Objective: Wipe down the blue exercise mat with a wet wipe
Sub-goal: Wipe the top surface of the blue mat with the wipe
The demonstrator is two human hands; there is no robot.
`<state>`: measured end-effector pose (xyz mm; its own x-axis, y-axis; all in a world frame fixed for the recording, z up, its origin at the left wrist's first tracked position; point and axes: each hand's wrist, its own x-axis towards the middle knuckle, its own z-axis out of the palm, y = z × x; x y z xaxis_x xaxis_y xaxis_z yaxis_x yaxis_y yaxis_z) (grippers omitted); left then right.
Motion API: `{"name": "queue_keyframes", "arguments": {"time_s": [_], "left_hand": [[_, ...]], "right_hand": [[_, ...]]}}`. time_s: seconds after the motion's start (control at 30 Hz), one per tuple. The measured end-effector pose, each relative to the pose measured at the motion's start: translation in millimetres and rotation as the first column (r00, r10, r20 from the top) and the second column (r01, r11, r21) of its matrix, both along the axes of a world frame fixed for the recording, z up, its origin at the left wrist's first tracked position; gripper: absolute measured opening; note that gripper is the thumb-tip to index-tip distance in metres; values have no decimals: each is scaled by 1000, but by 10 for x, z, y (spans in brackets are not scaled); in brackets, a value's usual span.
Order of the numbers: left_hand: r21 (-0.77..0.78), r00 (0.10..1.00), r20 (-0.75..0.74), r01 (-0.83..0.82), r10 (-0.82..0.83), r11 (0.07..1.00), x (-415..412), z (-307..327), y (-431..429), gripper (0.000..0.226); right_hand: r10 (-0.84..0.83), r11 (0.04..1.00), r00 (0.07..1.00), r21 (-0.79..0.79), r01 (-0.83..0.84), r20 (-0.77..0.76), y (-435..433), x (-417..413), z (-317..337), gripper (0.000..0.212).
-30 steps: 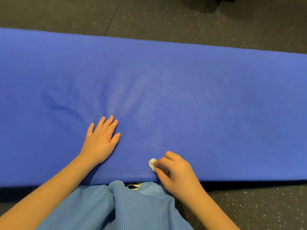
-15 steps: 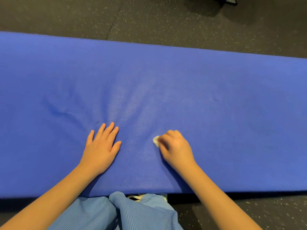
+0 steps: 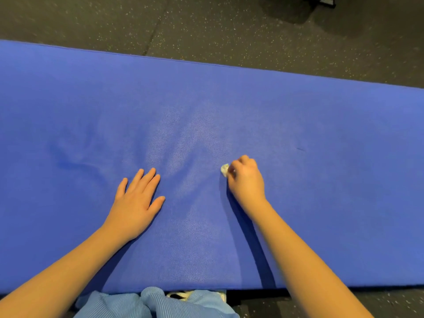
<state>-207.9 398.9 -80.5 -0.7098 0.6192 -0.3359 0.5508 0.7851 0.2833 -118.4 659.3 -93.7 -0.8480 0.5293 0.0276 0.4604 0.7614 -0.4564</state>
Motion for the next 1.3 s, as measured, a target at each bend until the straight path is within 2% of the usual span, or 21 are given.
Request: {"name": "queue_keyframes", "arguments": {"time_s": [0.07,0.1,0.13,0.2,0.27,0.3,0.37,0.47,0.53,0.6,0.67,0.7,0.77,0.87,0.93,0.97,1.03,1.1,1.13,1.2,1.3], "left_hand": [[13,1000,-26,-6,6,1000,34,-19,-6,88],[15,1000,-27,-9,9,1000,41,-22,-10,86],[14,1000,-27,-9,9,1000,42,-23,-12,85],[17,1000,-30,-5,5,1000,32,-28,-9,84],[24,999,-32,-1,2,1000,26,-37,-6,82],[24,1000,-31,0,1,1000,27,-42,-7,82],[31,1000,-25,9,-8,999,-1,-55,-15,82],[53,999,-11,51,-50,997,-131,-80,10,84],[63,998,-9,59,-59,996,-231,-100,54,86],[50,999,-7,50,-50,997,-291,-133,89,85],[59,998,-41,51,-49,997,-287,-177,95,81],[62,996,-62,61,-57,996,-269,-197,86,77],[49,993,-87,83,-78,995,-259,-216,75,72],[53,993,-87,90,-85,995,-307,-215,86,70],[80,993,-83,93,-86,992,-361,-217,106,70],[91,992,-86,101,-93,991,-399,-218,125,69],[97,989,-103,116,-106,988,-510,-215,194,71],[91,987,-114,123,-112,988,-637,-222,271,73],[83,987,-114,125,-115,989,-689,-230,302,73],[57,984,-114,144,-137,988,-754,-267,337,74],[20,973,-141,188,-183,982,-757,-301,354,74]], "right_hand": [[-152,988,988,4,152,-8,12,-130,-25,14],[-169,986,986,13,169,-17,-66,-172,-13,13],[-130,991,991,27,131,-44,-167,-196,-6,15],[92,989,992,126,-82,-80,-362,-159,-11,20],[304,933,952,207,-293,-22,-352,-136,-61,28],[339,922,941,201,-331,-5,-250,-171,-61,28],[246,959,969,145,-242,-7,-7,-297,-79,26],[-49,997,994,51,55,-101,214,-512,-106,23],[-92,994,987,45,99,-132,104,-592,-109,20],[119,991,985,80,-110,-123,-84,-577,-134,20],[362,931,930,80,-357,-63,-122,-538,-155,20],[405,913,913,77,-401,-42,-38,-566,-149,20],[309,949,950,83,-304,-54,196,-690,-158,22],[-75,997,989,11,77,-124,446,-892,-186,17],[-143,990,981,-1,144,-134,350,-970,-213,16],[-76,997,985,15,79,-155,246,-979,-226,16],[199,980,967,32,-197,-157,58,-928,-237,13],[464,886,883,47,-461,-71,67,-888,-217,8],[519,854,854,50,-517,-36,155,-925,-198,7],[456,889,889,69,-453,-30,373,-1054,-198,7],[79,996,990,40,-74,-118,557,-1281,-258,12]]}}
